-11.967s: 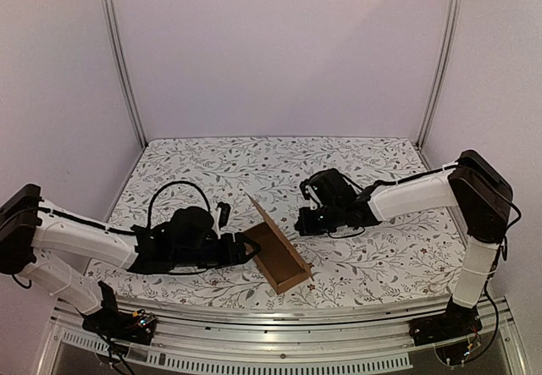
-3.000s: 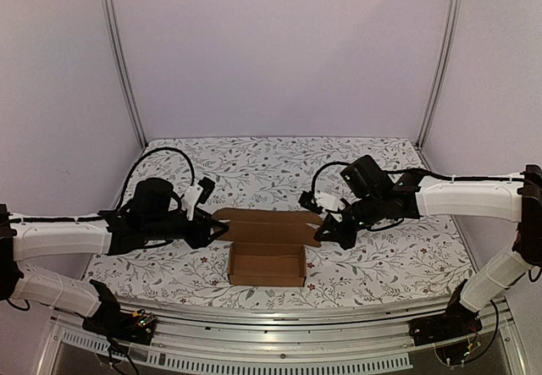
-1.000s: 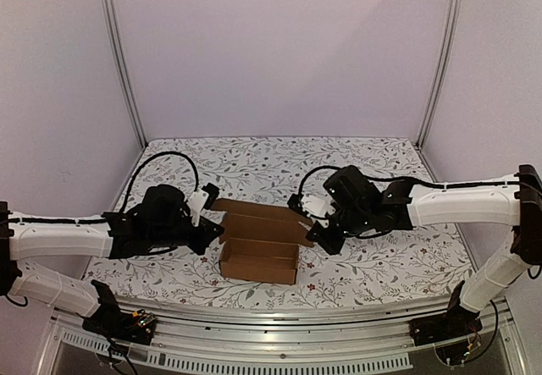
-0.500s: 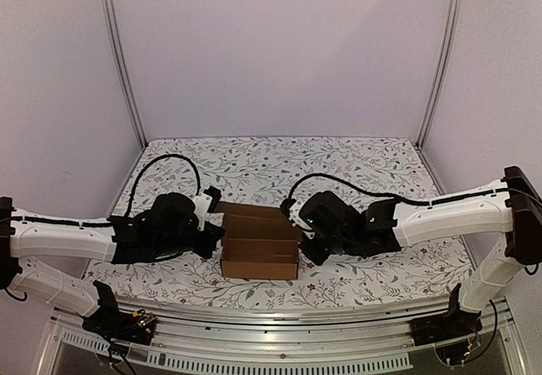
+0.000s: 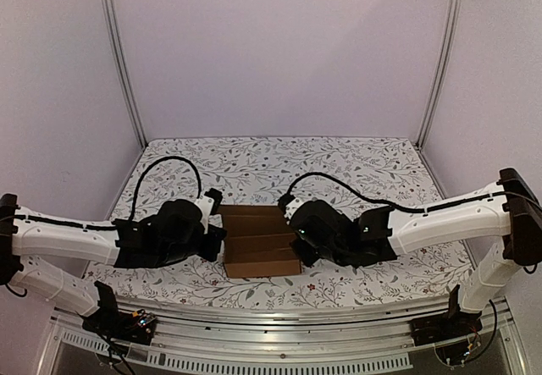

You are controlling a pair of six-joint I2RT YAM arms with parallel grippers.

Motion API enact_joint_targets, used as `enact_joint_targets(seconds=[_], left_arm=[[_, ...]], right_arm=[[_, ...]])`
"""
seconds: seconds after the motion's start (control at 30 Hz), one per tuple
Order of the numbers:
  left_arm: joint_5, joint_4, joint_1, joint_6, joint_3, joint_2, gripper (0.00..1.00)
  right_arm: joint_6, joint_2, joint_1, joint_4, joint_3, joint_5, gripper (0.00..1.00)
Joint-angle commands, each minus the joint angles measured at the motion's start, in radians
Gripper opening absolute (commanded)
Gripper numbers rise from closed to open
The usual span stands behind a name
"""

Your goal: Fold the paper box

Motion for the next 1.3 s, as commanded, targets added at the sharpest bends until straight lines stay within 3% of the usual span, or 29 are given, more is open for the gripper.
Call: enact_joint_targets(seconds=[0.0,0.5,1.27], left_arm=[[0.013,0.025,-0.054,-0.013,0.034,0.006,0.00],[-0.067,0.019,-0.096,-0.020,0.037,0.014,0.00],[-0.077,0.026,-0.125,-0.027,0.056,0.052,0.00]], right_arm=[[0.011,0.012,0.037,0.101,0.053,-0.021,0.00],[0.055,0.012,0.038,0.022,0.098,-0.074,0.00],[0.363,0.062,0.039,0.072,0.058,0.006,0.00]])
